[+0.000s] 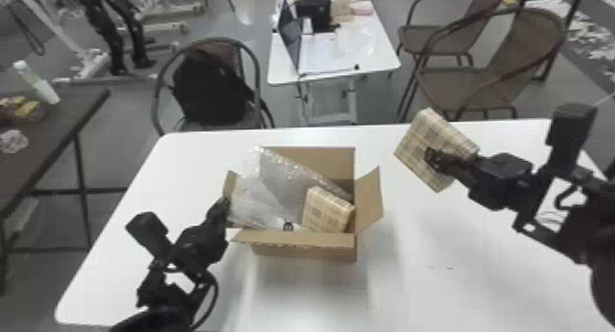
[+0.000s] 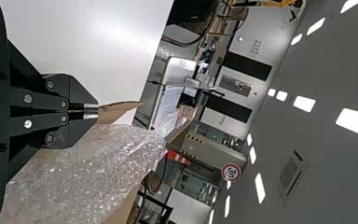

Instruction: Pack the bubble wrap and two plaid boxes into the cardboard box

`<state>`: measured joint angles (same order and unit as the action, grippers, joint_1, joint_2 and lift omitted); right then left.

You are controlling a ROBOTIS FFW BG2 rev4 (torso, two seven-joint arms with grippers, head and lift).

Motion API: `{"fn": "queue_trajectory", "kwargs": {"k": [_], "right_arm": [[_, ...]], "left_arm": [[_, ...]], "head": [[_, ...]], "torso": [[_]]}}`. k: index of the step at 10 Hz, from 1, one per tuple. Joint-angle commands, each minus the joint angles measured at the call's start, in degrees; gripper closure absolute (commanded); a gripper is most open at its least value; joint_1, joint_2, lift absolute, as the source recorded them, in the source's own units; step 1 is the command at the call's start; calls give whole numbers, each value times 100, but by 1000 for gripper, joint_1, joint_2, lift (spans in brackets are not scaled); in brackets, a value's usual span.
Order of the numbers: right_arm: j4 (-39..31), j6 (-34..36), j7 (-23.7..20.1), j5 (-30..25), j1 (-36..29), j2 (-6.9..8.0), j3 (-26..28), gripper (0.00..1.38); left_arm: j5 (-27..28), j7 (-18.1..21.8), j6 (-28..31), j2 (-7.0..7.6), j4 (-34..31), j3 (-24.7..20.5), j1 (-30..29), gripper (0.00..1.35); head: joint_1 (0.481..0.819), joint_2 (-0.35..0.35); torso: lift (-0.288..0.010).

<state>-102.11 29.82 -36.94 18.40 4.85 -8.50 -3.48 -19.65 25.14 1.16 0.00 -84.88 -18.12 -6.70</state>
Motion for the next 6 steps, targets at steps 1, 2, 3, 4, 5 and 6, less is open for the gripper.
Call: {"fn": "queue_trajectory", "kwargs": {"k": [1,2,3,4,5,6], "right_arm": [[578,59,-234,76,807,24,-671,1006],[1114,6,-480,313,1203,86,-1076,1006],[1510,-126,-639,225,1510,112,-1427,1006],[2134,-407,-858,172,1827,191,-1761,1006],[3022,-741,-1245,260,2196,358,-2051,1006],[3830,-1057,-1553,331,2547,543,-2332,1006]], "left_arm": [[14,0,16,-15,16,11,20,1219],[14,0,16,-15,25,20,29,1219],[32,0,16,-15,33,20,46,1219],[32,0,16,-15,33,20,37,1219],[32,0,24,-15,42,20,37,1217],[49,0,24,-15,51,28,55,1217]], "head": [[695,238],[695,276],[695,297],[695,331],[695,350],[695,350]], "torso": [[-71],[-71],[-71],[-71],[-71],[-71]]}}
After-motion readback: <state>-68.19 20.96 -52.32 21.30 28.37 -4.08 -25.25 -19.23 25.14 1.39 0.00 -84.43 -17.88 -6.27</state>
